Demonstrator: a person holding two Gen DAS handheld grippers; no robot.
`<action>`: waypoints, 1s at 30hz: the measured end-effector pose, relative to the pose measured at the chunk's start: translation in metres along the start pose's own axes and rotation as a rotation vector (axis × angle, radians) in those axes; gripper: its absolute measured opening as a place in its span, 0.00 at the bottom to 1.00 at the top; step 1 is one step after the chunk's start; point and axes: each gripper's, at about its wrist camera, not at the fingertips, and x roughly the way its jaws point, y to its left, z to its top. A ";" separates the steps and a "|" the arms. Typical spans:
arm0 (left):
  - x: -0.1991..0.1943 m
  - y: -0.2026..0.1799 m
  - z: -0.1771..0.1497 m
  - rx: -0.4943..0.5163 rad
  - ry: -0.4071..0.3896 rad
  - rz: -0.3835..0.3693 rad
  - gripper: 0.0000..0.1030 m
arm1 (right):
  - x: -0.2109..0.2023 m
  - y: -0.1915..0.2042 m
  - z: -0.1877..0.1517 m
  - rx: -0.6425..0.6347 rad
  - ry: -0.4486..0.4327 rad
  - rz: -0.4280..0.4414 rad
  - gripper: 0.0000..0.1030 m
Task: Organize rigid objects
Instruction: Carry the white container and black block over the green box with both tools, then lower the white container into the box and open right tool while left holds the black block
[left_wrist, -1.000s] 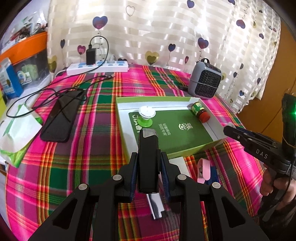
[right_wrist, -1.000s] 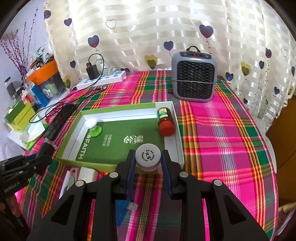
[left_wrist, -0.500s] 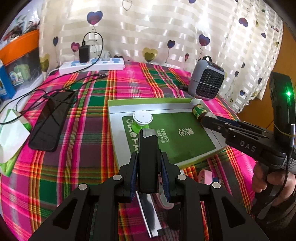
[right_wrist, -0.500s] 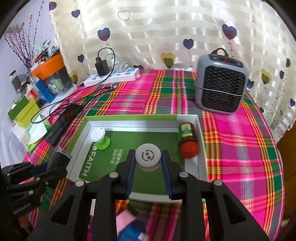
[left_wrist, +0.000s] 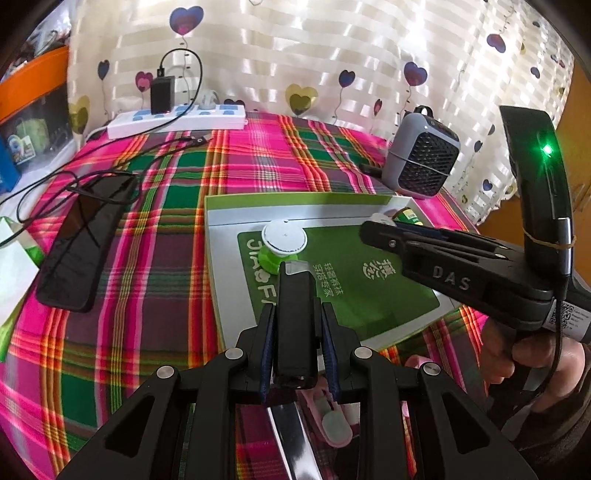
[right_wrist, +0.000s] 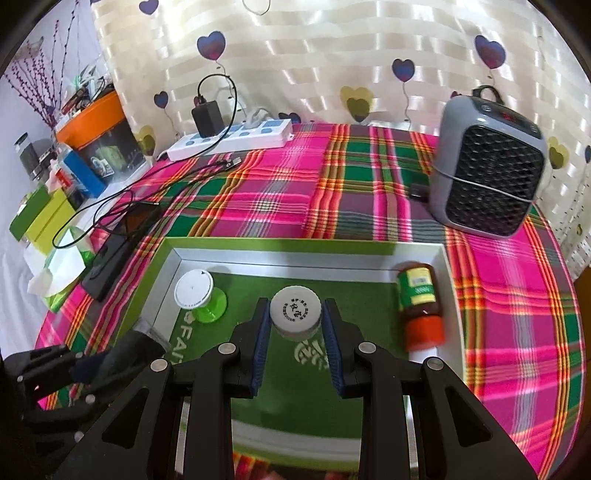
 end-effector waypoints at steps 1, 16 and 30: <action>0.001 0.000 0.000 -0.001 0.002 0.001 0.22 | 0.002 0.001 0.001 -0.004 0.002 0.002 0.28; 0.019 0.004 0.005 -0.016 0.016 0.008 0.22 | 0.030 0.010 0.013 -0.034 0.051 -0.007 0.28; 0.026 0.001 0.006 0.009 0.028 0.011 0.22 | 0.045 0.009 0.014 -0.031 0.085 -0.022 0.28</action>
